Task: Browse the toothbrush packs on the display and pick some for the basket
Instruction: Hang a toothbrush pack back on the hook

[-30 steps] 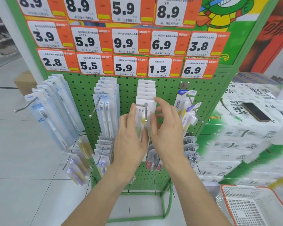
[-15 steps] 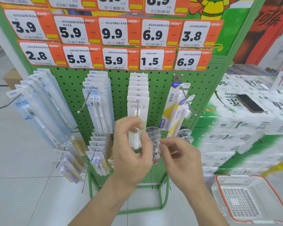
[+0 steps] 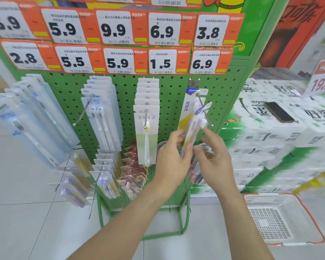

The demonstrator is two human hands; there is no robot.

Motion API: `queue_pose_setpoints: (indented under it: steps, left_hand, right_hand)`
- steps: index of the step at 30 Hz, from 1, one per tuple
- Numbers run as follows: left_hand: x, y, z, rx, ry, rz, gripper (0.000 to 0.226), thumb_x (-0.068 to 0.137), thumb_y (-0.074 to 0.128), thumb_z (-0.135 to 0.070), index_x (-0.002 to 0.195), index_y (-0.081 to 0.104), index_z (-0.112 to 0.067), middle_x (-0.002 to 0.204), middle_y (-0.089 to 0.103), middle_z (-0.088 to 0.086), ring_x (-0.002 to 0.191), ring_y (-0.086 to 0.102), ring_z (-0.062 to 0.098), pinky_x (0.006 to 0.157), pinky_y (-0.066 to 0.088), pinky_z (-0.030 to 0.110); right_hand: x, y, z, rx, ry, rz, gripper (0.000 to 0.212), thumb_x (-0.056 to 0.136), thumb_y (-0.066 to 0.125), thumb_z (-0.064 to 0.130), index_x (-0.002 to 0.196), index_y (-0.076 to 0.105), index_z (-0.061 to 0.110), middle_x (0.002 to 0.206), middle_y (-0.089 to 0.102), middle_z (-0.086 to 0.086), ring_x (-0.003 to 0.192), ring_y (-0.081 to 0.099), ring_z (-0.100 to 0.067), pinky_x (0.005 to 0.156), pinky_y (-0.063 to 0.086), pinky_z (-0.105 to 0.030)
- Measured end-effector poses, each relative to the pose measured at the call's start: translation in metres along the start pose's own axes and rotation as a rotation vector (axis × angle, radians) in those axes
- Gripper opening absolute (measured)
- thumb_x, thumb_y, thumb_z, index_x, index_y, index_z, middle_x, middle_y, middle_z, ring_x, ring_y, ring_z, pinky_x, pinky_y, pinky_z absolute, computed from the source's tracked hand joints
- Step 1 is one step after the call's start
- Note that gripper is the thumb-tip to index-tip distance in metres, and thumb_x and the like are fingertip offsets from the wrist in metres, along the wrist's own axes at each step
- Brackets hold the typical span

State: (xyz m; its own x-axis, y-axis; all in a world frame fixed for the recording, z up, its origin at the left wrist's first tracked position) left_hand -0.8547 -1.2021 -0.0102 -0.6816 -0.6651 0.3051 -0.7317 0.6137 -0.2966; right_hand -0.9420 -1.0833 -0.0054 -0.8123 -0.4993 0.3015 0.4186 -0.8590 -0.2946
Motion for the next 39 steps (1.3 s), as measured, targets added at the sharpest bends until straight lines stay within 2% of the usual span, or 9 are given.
queue_pose_setpoints:
  steps: [4, 8, 12, 16, 19, 24, 28, 34, 39]
  left_hand:
    - [-0.003, -0.003, 0.004, -0.097, -0.016, -0.012, 0.014, 0.1, 0.06, -0.016, 0.111, 0.068, -0.019, 0.096, 0.074, -0.014, 0.092, 0.069, 0.006, 0.083, 0.055, 0.025]
    - [-0.008, -0.008, 0.011, -0.121, -0.047, -0.02, 0.013, 0.101, 0.059, -0.019, 0.11, 0.069, -0.018, 0.098, 0.074, -0.011, 0.09, 0.07, 0.01, 0.077, 0.054, 0.021]
    - [-0.018, -0.007, 0.013, -0.15, -0.064, 0.008, 0.014, 0.101, 0.06, -0.016, 0.112, 0.068, -0.015, 0.102, 0.075, -0.009, 0.094, 0.07, 0.008, 0.08, 0.055, 0.023]
    - [-0.032, -0.007, 0.004, -0.21, -0.052, 0.025, 0.018, 0.1, 0.06, -0.008, 0.103, 0.067, -0.024, 0.099, 0.075, -0.014, 0.094, 0.07, 0.002, 0.08, 0.051, 0.014]
    - [-0.037, -0.009, -0.003, -0.208, -0.006, 0.016, 0.02, 0.099, 0.061, -0.007, 0.102, 0.069, -0.024, 0.098, 0.076, -0.014, 0.094, 0.071, 0.004, 0.081, 0.052, 0.017]
    - [-0.048, -0.011, -0.013, -0.177, 0.055, 0.015, 0.015, 0.099, 0.061, -0.009, 0.108, 0.071, -0.016, 0.1, 0.076, -0.013, 0.094, 0.071, 0.008, 0.084, 0.056, 0.026]
    - [-0.058, -0.014, -0.02, -0.16, 0.085, 0.01, 0.017, 0.1, 0.061, -0.012, 0.113, 0.072, -0.014, 0.1, 0.076, -0.01, 0.092, 0.071, 0.011, 0.08, 0.057, 0.034]
    - [-0.065, -0.018, -0.019, -0.159, 0.055, -0.006, 0.016, 0.099, 0.06, -0.016, 0.11, 0.071, -0.015, 0.097, 0.076, -0.008, 0.089, 0.071, 0.014, 0.075, 0.057, 0.04]
    - [-0.077, -0.019, -0.009, -0.23, -0.008, 0.024, 0.013, 0.099, 0.062, -0.011, 0.108, 0.071, -0.014, 0.099, 0.077, -0.009, 0.093, 0.072, 0.015, 0.084, 0.057, 0.038]
  right_hand:
    - [-0.009, 0.006, 0.0, 0.104, 0.01, -0.016, 0.049, 0.098, 0.062, 0.004, 0.138, 0.058, 0.033, 0.131, 0.062, 0.011, 0.111, 0.064, 0.0, 0.08, 0.052, -0.016]
    - [-0.018, -0.007, -0.004, 0.134, 0.017, -0.142, 0.035, 0.094, 0.07, 0.012, 0.124, 0.066, 0.029, 0.113, 0.068, 0.005, 0.101, 0.067, -0.008, 0.077, 0.056, -0.025]
    - [-0.026, -0.02, -0.01, 0.195, 0.058, -0.226, 0.036, 0.09, 0.076, 0.015, 0.122, 0.061, 0.022, 0.105, 0.068, 0.005, 0.09, 0.066, -0.008, 0.07, 0.053, -0.02]
    - [-0.03, -0.02, -0.008, 0.244, 0.074, -0.148, 0.019, 0.093, 0.071, 0.013, 0.107, 0.067, 0.025, 0.094, 0.073, 0.007, 0.078, 0.067, -0.008, 0.059, 0.055, -0.023]
    - [-0.038, -0.023, -0.006, 0.339, 0.076, -0.115, 0.012, 0.092, 0.069, 0.009, 0.101, 0.068, 0.017, 0.086, 0.075, 0.008, 0.075, 0.066, -0.006, 0.052, 0.054, -0.023]
    - [-0.049, -0.03, 0.001, 0.414, 0.058, -0.129, 0.015, 0.091, 0.067, 0.002, 0.105, 0.067, 0.006, 0.089, 0.076, 0.007, 0.08, 0.067, -0.007, 0.071, 0.054, -0.018]
    - [-0.055, -0.031, -0.001, 0.447, 0.075, -0.119, 0.025, 0.085, 0.068, 0.014, 0.108, 0.067, 0.006, 0.097, 0.077, 0.003, 0.088, 0.069, -0.012, 0.078, 0.055, -0.021]
    - [-0.062, -0.029, 0.004, 0.474, 0.064, -0.089, 0.022, 0.086, 0.068, 0.012, 0.107, 0.066, 0.007, 0.094, 0.074, 0.002, 0.086, 0.066, -0.015, 0.076, 0.055, -0.021]
    - [-0.071, -0.021, 0.0, 0.468, 0.087, 0.006, 0.02, 0.087, 0.066, 0.013, 0.106, 0.066, 0.007, 0.093, 0.075, 0.002, 0.085, 0.068, -0.012, 0.076, 0.054, -0.019]
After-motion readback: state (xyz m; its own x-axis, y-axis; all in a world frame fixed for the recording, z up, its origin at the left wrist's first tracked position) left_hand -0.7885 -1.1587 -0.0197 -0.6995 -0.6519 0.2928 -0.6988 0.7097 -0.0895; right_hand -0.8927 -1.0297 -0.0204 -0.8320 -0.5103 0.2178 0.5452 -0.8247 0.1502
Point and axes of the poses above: each hand's wrist, its own x-axis towards the middle knuckle, its own y-axis out of the palm, z = x × y, the point moved 10 cm from there along x, towards the middle knuckle
